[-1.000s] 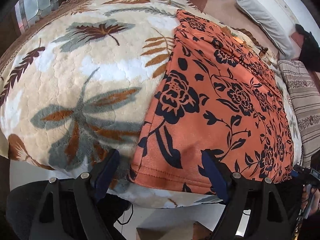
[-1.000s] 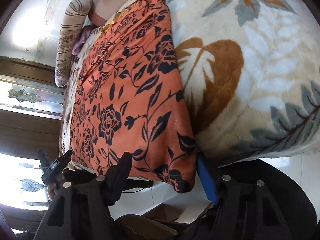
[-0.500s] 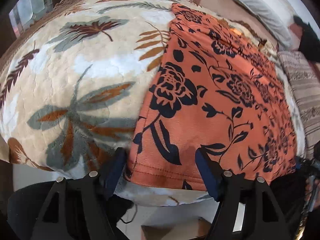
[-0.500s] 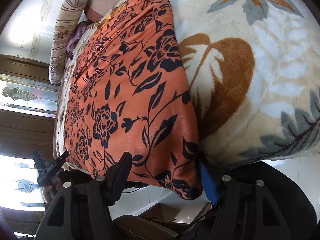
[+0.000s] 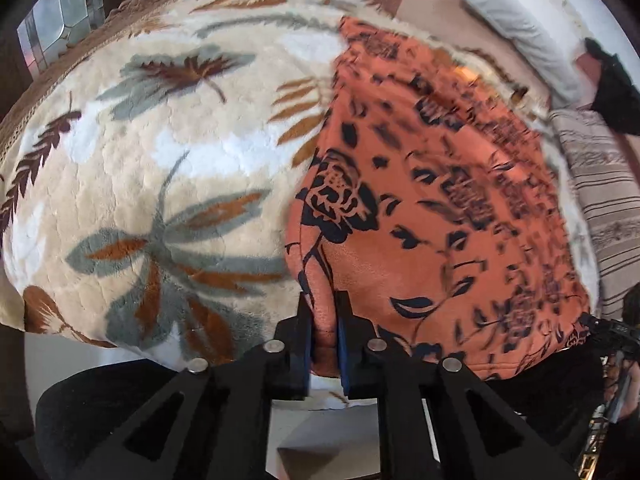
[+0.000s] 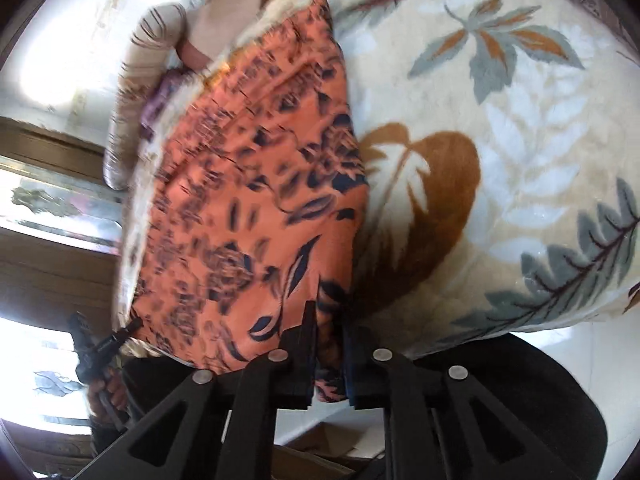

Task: Fold small clothes

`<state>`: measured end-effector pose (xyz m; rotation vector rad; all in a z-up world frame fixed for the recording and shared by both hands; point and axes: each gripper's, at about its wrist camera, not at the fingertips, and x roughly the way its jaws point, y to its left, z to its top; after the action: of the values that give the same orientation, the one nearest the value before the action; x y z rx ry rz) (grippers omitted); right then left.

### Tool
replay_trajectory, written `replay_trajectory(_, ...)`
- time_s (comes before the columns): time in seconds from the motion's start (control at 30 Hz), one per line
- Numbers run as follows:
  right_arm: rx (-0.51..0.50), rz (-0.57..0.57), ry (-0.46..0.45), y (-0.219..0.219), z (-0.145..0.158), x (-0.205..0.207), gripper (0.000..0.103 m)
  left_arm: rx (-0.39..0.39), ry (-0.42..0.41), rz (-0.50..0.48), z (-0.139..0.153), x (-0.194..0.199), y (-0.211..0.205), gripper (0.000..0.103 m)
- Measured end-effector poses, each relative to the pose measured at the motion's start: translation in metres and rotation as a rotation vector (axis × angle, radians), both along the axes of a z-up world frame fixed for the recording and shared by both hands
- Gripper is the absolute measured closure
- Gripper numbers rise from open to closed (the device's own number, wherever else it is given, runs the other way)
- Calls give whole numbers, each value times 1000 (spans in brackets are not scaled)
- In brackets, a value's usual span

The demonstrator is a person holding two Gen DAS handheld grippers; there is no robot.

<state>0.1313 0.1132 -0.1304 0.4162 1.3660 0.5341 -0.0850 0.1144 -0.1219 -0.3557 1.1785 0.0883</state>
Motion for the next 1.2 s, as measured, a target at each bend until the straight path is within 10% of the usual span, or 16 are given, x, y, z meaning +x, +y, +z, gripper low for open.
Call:
replay_trajectory(0.13,-34,24,43,9,-15,1,39,-33,-5,-10,-9,1,-2,52)
replay_trajectory(0.2,-31,31,29,3,-10,-7,37,-7,0,-34,-9,3,-9,51)
replay_trajectory(0.27,-59,50,21,3,-8,-3,60,68,4,-56,-6,6,-14,84)
replay_trajectory(0.33,-64,52,37,4,-14,3,96,14,-5,-60,-1,9,-9,95)
replay_trajectory(0.5,89,4,-14,-16,18,-11,96,-99,-127,-27,40,1,12,95)
replay_trajectory(0.7,78,-2,100,0,-44,-2,96,-113,55,3,-7,6,18,95)
replay_trajectory(0.87,171,-16,87,-23,-34,5,96,-121,-38,-41,35,33,16,95)
replay_trajectory(1.13,416,-171,-195,-34,39,158,96,-111,-361,5,142,205,30,91)
replay_trajectory(1.2,434,-202,-193,-29,20,205,92,-84,-325,24,123,258,31,62)
